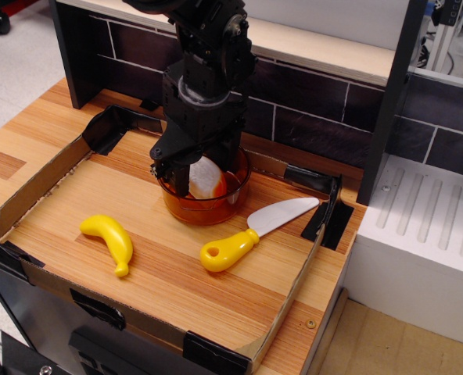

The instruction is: Take sushi out of pot

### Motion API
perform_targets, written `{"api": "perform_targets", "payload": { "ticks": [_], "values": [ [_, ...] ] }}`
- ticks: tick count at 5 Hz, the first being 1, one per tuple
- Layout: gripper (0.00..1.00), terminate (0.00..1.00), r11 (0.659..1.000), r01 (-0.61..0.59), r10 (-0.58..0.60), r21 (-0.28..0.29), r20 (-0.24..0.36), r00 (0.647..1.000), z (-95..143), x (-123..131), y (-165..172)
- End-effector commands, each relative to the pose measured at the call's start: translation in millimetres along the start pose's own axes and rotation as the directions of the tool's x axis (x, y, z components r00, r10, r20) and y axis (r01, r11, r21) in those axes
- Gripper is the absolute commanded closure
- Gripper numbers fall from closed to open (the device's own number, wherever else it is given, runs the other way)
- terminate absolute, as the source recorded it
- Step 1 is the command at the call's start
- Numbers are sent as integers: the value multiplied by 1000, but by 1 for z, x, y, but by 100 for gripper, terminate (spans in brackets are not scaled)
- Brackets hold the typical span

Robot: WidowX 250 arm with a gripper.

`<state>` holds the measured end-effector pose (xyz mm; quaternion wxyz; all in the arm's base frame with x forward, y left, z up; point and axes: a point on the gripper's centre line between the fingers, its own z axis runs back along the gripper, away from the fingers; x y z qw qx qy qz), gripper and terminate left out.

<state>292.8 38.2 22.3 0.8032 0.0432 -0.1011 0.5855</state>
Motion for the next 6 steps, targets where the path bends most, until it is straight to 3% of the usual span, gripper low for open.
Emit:
{"api": "perform_targets", "payload": {
  "ticks": [1,3,4,5,6],
  "values": [
    [100,0,999,-26,27,-44,19,999,15,9,-3],
    [100,0,990,-96,98,-107,15,995,63,15,-6],
    [100,0,973,-139,145,-184,22,989,94,17,-3],
    [100,0,980,-83,79,-180,-27,996,105,3,8],
    [100,0,989,29,-36,-148,-45,998,101,-15,27]
  ]
}}
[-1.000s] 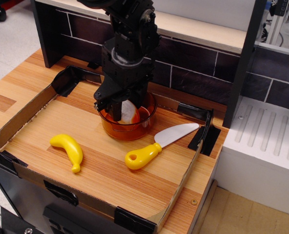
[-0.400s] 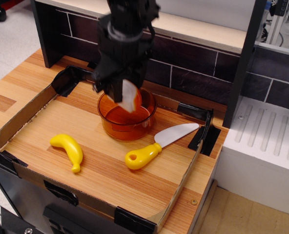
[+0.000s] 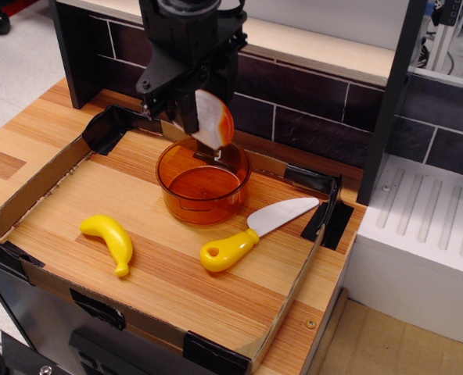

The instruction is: Take sushi out of pot

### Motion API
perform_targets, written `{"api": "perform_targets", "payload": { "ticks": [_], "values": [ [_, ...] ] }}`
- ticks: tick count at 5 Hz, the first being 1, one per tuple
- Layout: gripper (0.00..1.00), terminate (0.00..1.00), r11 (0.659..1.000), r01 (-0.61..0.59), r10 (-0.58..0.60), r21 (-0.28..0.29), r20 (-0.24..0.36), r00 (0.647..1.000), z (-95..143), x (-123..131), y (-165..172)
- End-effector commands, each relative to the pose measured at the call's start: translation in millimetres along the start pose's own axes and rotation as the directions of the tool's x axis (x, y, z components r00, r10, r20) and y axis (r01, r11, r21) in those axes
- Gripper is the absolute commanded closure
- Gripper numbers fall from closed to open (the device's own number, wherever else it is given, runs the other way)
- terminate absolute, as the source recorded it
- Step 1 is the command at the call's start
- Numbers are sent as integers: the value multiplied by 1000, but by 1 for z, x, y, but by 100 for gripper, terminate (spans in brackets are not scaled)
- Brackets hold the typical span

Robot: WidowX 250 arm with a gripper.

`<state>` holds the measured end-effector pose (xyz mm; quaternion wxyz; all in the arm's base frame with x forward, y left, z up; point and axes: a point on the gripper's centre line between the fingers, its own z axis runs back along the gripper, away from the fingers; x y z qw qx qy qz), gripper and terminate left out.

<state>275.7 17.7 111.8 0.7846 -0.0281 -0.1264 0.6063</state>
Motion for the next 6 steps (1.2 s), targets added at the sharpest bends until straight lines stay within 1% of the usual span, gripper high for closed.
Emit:
{"api": "perform_targets", "payload": {
  "ticks": [1,2,3,4,5,6],
  "values": [
    [100,0,938,338,-332,76,-79,940,1,-25,42],
    [100,0,841,523,-511,135,-119,852,-11,-36,58],
    [100,0,746,655,-640,125,-142,756,-17,-46,68],
    [100,0,698,705,-684,127,-172,709,-25,-54,75],
    [100,0,662,742,-729,101,-142,670,-30,-62,76],
    [100,0,654,751,-740,87,-134,659,-34,-70,73]
  ]
}}
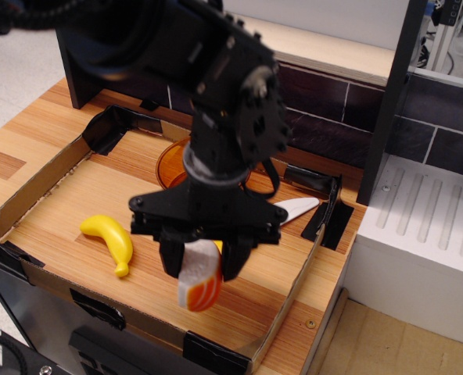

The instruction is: Take sushi out of pot

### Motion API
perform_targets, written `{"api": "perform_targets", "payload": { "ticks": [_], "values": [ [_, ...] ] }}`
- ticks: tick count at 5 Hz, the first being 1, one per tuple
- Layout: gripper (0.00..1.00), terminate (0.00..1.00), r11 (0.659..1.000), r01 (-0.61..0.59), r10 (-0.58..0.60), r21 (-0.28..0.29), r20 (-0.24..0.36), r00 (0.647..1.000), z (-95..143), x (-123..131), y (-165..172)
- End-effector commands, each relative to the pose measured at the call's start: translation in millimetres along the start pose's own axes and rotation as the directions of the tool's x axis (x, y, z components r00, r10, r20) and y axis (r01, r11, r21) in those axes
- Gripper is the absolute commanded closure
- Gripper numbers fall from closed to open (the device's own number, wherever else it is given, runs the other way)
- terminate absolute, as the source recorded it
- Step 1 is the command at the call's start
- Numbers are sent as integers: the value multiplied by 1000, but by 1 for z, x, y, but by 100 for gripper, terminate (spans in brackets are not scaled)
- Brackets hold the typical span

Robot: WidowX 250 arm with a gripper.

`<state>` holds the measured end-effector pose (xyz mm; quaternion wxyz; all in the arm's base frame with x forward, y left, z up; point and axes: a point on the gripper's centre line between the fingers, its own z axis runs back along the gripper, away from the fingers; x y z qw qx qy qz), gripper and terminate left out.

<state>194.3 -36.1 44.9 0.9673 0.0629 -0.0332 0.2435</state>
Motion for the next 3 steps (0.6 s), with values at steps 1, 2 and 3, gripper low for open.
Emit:
{"api": "perform_targets", "payload": {
  "ticks": [1,2,3],
  "values": [
    [100,0,999,20,-19,-32,30,999,2,5,0],
    [100,0,999,22,-21,-39,37,999,-1,3,-5],
    [100,0,999,31,-30,-38,22,999,-7,1,-9]
  ]
}}
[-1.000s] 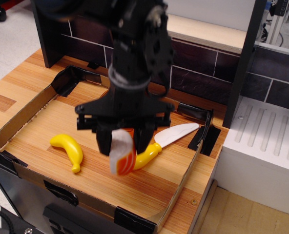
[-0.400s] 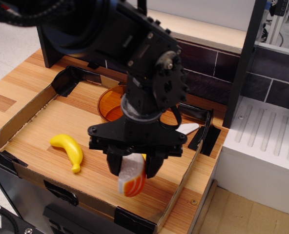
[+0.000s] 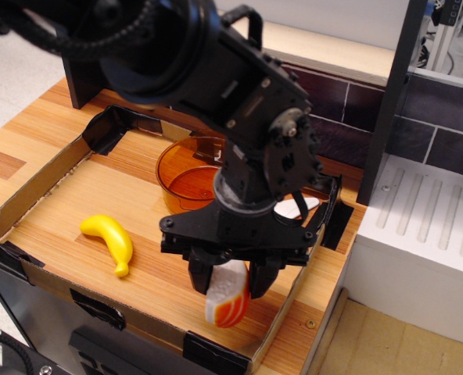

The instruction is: Take sushi out of pot

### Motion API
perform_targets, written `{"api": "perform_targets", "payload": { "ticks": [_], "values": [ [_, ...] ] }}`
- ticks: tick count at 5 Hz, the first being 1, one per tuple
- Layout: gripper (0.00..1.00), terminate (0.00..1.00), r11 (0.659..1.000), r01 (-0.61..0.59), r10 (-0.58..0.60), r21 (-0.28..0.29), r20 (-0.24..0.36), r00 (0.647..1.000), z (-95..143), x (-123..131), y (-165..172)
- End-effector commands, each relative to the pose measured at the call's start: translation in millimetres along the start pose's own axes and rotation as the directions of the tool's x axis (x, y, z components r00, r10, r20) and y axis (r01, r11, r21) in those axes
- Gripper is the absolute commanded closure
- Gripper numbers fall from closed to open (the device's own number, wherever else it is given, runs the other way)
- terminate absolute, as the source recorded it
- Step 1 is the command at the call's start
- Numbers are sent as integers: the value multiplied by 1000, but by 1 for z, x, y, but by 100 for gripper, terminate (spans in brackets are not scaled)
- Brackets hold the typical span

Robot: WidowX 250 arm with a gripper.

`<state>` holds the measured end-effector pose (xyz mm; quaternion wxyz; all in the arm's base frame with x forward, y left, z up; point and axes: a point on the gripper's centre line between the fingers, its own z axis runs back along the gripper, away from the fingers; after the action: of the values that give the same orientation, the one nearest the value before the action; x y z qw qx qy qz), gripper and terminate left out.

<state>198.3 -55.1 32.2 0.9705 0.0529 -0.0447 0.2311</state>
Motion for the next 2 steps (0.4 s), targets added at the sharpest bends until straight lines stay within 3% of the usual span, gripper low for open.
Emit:
{"api": "perform_targets", "payload": {
  "ticks": [1,2],
  "values": [
    [100,0,1000,7,-7,-13,4,1000,1,6,10],
    [0,0,997,-31,29,-64,-38,999,6,7,12]
  ]
}}
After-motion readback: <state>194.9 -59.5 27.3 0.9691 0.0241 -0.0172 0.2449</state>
